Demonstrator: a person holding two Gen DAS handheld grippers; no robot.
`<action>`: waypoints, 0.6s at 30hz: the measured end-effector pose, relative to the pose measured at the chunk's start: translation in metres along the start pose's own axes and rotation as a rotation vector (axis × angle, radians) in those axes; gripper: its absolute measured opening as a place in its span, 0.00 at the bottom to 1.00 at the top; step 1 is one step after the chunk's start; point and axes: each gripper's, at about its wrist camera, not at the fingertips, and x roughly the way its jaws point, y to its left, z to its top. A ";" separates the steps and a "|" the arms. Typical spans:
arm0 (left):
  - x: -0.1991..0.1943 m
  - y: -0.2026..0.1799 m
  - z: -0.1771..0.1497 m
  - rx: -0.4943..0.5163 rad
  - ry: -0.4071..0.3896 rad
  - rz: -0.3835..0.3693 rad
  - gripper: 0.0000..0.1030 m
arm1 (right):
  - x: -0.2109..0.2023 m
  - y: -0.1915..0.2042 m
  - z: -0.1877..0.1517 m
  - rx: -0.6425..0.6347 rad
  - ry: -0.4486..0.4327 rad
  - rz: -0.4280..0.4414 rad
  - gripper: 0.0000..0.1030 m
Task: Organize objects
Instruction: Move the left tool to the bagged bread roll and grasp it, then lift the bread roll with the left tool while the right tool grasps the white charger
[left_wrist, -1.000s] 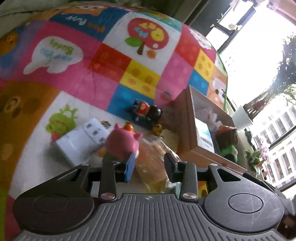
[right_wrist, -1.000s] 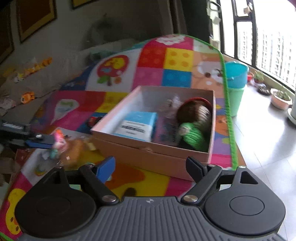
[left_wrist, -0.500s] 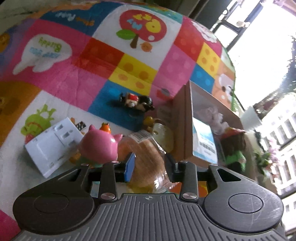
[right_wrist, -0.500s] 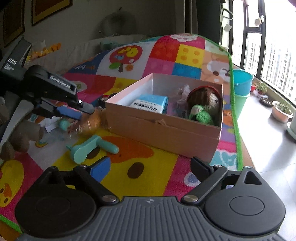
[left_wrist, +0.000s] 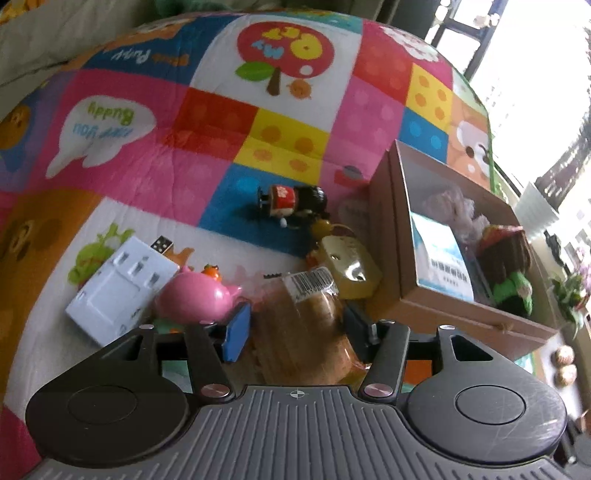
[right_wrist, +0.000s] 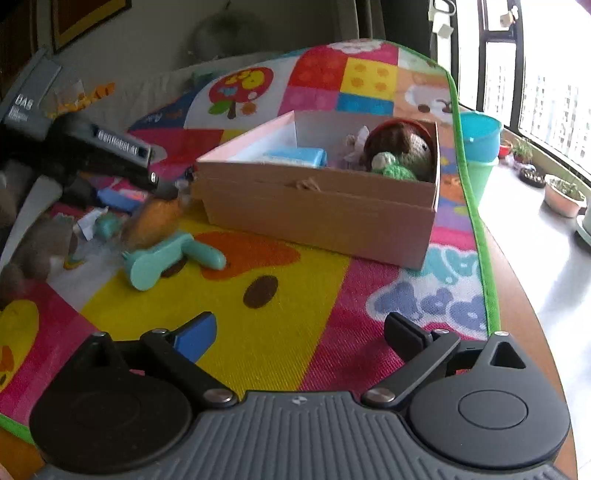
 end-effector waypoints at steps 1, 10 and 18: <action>0.003 -0.001 0.000 0.001 0.003 0.004 0.63 | 0.001 0.001 0.001 -0.006 -0.003 0.003 0.95; -0.001 0.000 -0.009 0.057 -0.022 -0.041 0.60 | 0.010 0.016 0.004 -0.046 0.029 -0.025 0.95; -0.100 0.064 -0.001 -0.073 -0.234 -0.316 0.58 | -0.007 0.052 0.045 -0.157 -0.058 0.026 0.95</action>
